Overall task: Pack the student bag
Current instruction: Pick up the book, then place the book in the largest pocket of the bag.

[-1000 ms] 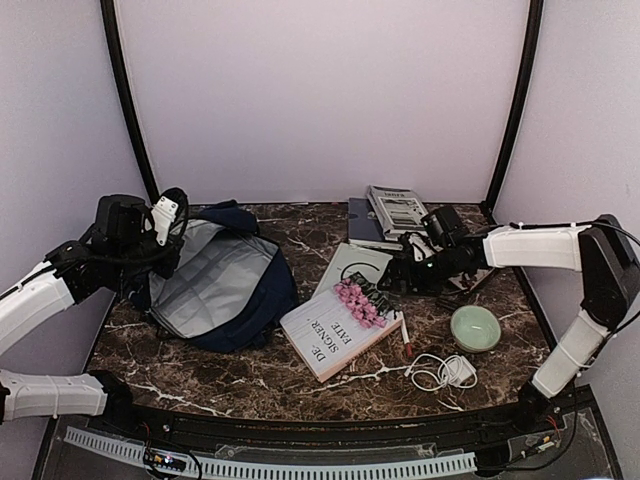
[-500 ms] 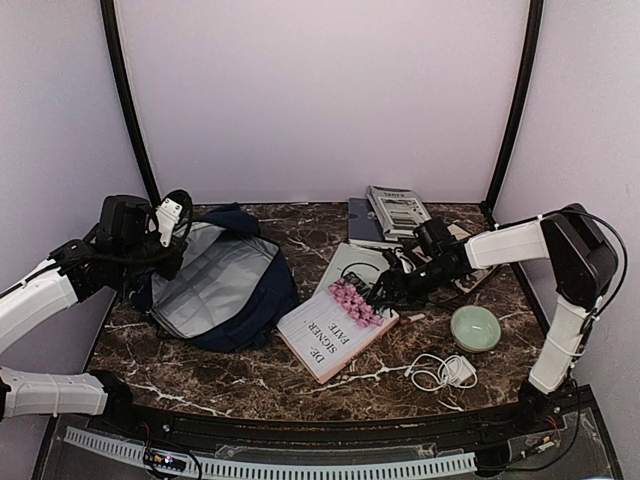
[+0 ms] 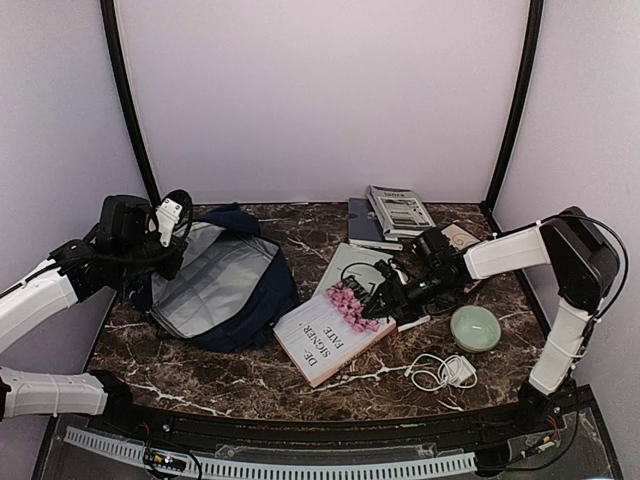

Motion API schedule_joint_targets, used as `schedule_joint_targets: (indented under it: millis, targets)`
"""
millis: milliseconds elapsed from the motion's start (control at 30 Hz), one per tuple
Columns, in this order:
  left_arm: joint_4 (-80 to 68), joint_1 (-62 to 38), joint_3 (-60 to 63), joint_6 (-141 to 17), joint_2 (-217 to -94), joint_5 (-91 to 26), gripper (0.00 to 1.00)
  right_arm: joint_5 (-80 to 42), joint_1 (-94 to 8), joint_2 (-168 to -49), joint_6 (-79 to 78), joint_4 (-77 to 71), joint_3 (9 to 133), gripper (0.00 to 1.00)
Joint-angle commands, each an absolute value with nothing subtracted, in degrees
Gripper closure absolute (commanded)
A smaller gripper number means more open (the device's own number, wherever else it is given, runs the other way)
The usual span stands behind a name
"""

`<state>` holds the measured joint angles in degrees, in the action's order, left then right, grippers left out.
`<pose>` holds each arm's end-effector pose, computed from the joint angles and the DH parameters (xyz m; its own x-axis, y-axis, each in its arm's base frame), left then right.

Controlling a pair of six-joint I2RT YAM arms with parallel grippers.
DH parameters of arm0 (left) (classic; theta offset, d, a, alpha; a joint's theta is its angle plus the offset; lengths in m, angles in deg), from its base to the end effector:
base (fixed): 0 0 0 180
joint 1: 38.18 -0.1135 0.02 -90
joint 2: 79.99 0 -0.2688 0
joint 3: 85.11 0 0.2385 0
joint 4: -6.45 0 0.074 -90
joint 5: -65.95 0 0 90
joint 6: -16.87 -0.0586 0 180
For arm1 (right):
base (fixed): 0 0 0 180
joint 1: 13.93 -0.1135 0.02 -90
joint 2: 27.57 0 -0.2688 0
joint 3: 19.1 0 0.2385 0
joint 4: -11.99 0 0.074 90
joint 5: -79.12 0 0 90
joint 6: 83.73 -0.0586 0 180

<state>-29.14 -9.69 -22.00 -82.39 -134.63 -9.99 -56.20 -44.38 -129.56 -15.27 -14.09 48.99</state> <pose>0.1973 -0.0909 0.3082 -0.3516 0.3684 -0.8606 0.3336 0.9083 0.2525 0.2646 0.2039 0.1437 -0.9377 -0.2518 -0.2393 -0.3427 0.5572 0.7563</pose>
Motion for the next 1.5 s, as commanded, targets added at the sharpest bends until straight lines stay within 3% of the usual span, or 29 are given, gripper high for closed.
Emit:
schedule_joint_targets:
  millis: [0, 200, 333, 500, 800, 1133, 1300, 1467]
  targets:
    - [-24.33, -9.44, -21.17, -82.70, -133.46, -10.93, 1.00, -59.02, -46.39, -129.66, -16.59, -9.49, 47.54, 0.17]
    - [-24.89, -9.51, -20.98, -83.36, -132.93, -10.76, 1.00, -62.02, -47.13, -131.20, -20.66, -2.71, 45.78, 0.26]
    - [-25.09, -9.50, -21.06, -83.55, -132.61, -10.64, 1.00, -63.00, -47.14, -131.35, -21.28, -2.54, 46.04, 0.49]
    - [-25.06, -9.50, -21.08, -83.80, -132.46, -10.44, 1.00, -63.45, -47.07, -129.22, -22.03, -3.47, 46.21, 0.70]
    - [-26.15, -9.47, -19.84, -86.10, -132.20, -10.67, 1.00, -60.38, -46.27, -116.34, -25.11, -7.56, 44.73, 0.76]
    - [-26.55, -9.49, -15.37, -87.19, -136.25, -13.26, 1.00, -45.58, -42.23, -95.65, -32.25, -18.34, 48.39, 0.76]
    - [-26.59, -9.47, -10.98, -82.10, -138.84, -15.32, 1.00, -38.69, -46.17, -94.51, -38.59, -16.96, 54.01, 0.79]
    - [-21.44, -9.48, -10.78, -76.13, -140.84, -18.90, 1.00, -34.80, -55.46, -101.25, -47.54, -1.38, 53.97, 0.78]
